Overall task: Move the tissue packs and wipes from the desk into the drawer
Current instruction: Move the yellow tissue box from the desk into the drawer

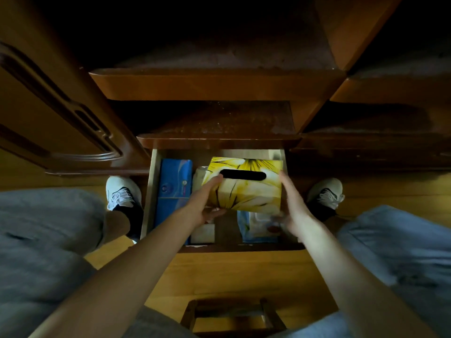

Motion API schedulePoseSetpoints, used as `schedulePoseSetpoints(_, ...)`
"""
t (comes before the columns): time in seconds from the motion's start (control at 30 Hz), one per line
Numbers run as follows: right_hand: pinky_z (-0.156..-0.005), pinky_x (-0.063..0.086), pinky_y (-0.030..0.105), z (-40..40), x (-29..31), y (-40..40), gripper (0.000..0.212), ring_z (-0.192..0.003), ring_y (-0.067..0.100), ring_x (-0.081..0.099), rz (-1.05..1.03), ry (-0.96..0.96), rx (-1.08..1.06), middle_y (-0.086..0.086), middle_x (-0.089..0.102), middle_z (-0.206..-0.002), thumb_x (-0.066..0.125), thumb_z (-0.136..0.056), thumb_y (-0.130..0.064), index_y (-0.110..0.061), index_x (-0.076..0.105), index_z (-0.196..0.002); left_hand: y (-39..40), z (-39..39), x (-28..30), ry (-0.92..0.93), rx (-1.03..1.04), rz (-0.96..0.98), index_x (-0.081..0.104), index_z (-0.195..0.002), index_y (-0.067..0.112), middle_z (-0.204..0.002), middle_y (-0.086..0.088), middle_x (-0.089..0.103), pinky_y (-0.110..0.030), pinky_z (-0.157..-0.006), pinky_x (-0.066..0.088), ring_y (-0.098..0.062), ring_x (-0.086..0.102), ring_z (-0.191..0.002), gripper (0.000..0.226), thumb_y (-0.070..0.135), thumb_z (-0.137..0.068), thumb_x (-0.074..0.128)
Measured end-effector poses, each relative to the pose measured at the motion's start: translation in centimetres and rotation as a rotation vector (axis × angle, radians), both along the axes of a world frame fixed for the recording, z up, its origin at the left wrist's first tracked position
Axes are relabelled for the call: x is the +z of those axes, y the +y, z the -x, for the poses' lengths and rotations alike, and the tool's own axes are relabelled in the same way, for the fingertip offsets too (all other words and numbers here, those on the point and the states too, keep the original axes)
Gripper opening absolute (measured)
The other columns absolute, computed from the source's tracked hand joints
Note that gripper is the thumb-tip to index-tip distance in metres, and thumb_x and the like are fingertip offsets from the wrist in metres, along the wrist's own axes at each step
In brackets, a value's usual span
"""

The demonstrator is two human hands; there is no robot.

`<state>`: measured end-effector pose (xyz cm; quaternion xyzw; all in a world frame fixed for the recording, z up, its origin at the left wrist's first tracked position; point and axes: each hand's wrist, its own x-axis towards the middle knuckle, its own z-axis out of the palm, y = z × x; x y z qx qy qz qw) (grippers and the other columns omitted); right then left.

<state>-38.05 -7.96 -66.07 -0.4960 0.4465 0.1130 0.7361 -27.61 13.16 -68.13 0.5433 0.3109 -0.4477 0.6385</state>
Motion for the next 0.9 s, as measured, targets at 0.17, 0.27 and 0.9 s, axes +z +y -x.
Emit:
schedulePoseSetpoints(0.17, -0.084, 0.062, 0.046, -0.4, 0.2, 5.1, 0.031, -0.118, 0.031, 0.061, -0.227, -0.104, -0.15, -0.001, 0.062, -0.13, 0.068, -0.087, -0.066, -0.058, 0.064, -0.116, -0.3, -0.2, 0.2, -0.044, 0.069, -0.171, 0.048, -0.142, 0.022, -0.132, -0.016, 0.053, -0.046, -0.079, 0.064, -0.033, 0.062, -0.108, 0.091, 0.06, -0.068, 0.084)
schedulePoseSetpoints(0.27, -0.089, 0.057, 0.039, -1.2, 0.0, 6.8, 0.031, -0.117, 0.027, 0.06, -0.278, -0.057, -0.166, 0.004, 0.06, -0.134, 0.067, -0.091, -0.058, -0.048, 0.06, -0.119, -0.9, 0.0, 0.7, -0.11, 0.024, -0.293, 0.045, -0.143, 0.019, -0.127, -0.013, 0.049, -0.046, -0.081, 0.064, -0.03, 0.061, -0.102, 0.092, 0.066, -0.072, 0.079)
schedulePoseSetpoints(0.9, -0.066, 0.064, 0.04, -9.1, -5.2, 3.1, 0.057, -0.105, 0.032, 0.064, -0.134, 0.103, -0.359, 0.017, 0.056, -0.135, 0.077, -0.086, -0.048, -0.018, 0.057, -0.13, 7.1, 1.0, -2.4, -0.81, -0.71, -0.722, 0.052, -0.142, 0.02, -0.141, -0.006, 0.051, -0.038, -0.094, 0.052, -0.024, 0.055, -0.123, 0.055, 0.047, -0.095, 0.061)
